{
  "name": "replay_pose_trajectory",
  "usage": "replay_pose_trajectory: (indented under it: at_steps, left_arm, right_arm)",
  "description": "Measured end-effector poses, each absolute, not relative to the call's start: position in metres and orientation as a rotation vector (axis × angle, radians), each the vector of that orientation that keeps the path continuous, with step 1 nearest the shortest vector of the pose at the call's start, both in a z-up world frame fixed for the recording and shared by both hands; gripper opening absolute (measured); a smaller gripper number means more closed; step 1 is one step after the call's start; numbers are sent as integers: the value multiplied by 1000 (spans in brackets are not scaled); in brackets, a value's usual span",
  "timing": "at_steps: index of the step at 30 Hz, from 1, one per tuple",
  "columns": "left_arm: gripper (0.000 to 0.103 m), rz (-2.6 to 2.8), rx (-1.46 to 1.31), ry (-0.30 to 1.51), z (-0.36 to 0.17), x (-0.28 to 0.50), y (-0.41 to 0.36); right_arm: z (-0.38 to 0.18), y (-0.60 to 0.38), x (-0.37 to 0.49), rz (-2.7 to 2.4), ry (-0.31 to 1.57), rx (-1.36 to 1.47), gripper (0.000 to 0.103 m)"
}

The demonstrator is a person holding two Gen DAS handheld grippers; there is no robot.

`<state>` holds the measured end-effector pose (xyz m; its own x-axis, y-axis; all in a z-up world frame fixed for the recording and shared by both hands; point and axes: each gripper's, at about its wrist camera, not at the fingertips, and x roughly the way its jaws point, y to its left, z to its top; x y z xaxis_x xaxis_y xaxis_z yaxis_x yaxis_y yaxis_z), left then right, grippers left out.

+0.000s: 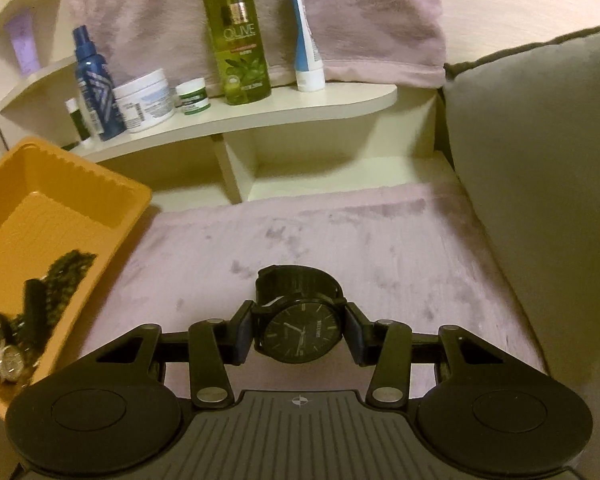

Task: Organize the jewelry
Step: 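Carry the black wristwatch over the tray with the right gripper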

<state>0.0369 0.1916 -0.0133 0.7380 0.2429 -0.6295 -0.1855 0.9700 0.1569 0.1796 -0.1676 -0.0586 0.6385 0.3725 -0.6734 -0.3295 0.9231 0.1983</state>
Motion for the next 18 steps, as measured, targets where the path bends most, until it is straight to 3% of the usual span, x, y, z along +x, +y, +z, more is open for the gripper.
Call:
replay_pose_trajectory:
  at_steps: [18]
  left_arm:
    - [6,235,84,698,-12,36,190]
  right_arm:
    - [-29,-148,151,509,752,44,46]
